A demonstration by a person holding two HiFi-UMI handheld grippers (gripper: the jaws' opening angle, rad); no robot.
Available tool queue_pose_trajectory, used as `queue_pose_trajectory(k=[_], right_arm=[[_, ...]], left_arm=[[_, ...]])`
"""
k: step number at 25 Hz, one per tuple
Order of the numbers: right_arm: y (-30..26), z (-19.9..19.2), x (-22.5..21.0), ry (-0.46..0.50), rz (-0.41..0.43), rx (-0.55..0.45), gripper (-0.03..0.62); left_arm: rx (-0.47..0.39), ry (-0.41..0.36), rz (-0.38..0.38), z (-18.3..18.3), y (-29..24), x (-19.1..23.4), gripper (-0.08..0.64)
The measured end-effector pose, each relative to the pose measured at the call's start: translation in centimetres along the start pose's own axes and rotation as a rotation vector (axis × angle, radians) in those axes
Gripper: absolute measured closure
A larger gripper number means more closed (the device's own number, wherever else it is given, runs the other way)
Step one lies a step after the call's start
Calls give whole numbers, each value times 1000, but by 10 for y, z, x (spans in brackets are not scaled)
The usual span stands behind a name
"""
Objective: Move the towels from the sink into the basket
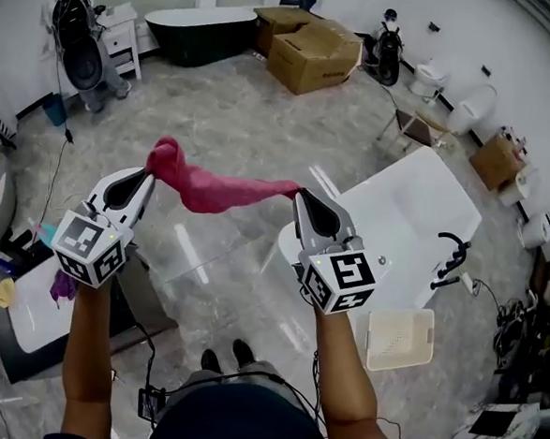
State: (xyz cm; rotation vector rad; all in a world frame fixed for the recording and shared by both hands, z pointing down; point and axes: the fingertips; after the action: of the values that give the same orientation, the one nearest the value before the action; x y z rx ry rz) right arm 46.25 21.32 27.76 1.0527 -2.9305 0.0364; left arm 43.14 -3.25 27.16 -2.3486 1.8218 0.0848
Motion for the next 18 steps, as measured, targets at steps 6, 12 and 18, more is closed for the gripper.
queue_pose_trajectory(k=[6, 12, 18], right_arm=[[58, -1, -19, 10, -157, 9, 578], [125, -7, -35, 7, -308, 25, 578], [200, -7, -54, 9, -450, 33, 578]], left_arm=[[-39, -10, -145, 12, -27, -43, 540], [-62, 3, -289, 18, -46, -105, 540], [-86, -3, -425, 34, -62, -180, 540]])
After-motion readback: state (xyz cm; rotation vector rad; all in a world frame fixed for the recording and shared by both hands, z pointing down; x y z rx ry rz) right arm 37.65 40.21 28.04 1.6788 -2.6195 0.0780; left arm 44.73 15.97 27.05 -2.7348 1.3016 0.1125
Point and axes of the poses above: the fingertips, and each gripper's own axes: y backward along the fingers, x to its left, z out of its top, and after that the axes turned 11 degrees about z, right-handed
